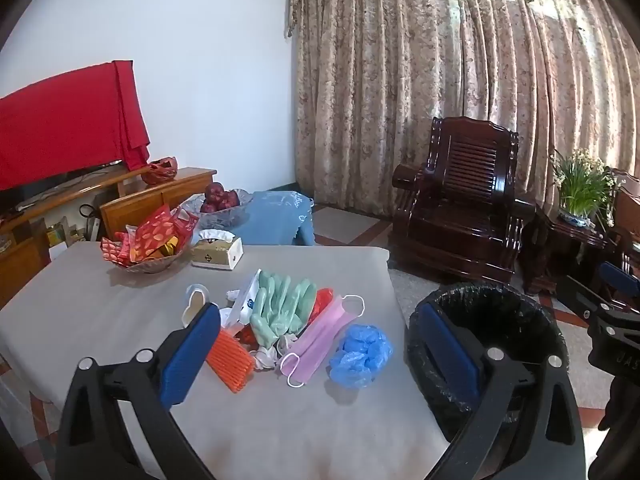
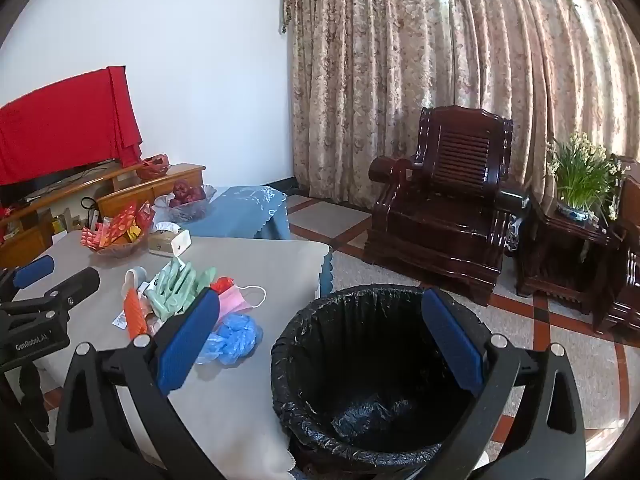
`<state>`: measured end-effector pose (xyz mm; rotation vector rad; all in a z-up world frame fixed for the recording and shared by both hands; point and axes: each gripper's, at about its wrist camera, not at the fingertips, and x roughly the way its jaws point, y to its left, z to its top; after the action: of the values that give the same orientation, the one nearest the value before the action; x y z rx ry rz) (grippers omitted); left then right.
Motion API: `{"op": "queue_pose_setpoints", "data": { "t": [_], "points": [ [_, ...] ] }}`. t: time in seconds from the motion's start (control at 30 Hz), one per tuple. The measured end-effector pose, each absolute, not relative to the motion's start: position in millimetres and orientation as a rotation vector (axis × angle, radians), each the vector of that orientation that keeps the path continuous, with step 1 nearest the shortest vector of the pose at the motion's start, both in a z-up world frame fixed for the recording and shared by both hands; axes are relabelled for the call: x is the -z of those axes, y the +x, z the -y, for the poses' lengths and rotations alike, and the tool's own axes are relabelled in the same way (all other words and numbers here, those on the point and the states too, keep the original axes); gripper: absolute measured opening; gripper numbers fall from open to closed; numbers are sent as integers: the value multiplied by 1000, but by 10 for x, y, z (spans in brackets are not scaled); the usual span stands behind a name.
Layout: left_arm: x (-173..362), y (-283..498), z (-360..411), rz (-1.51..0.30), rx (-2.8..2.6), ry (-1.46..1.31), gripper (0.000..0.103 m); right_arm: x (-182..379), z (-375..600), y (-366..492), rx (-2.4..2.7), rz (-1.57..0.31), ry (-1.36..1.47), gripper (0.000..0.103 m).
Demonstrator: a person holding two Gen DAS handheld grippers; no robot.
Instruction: Collect trash
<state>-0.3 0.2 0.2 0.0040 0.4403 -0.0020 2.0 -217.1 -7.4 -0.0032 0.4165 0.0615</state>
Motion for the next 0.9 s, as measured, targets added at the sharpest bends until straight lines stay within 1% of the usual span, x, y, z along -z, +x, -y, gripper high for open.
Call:
{"op": "queue_pose_setpoints", "data": {
  "t": [0.9],
  "points": [
    [-3,-4,-8,-440,0,-2,97,70,2152,20,-62,-411,-5,98]
  ]
}}
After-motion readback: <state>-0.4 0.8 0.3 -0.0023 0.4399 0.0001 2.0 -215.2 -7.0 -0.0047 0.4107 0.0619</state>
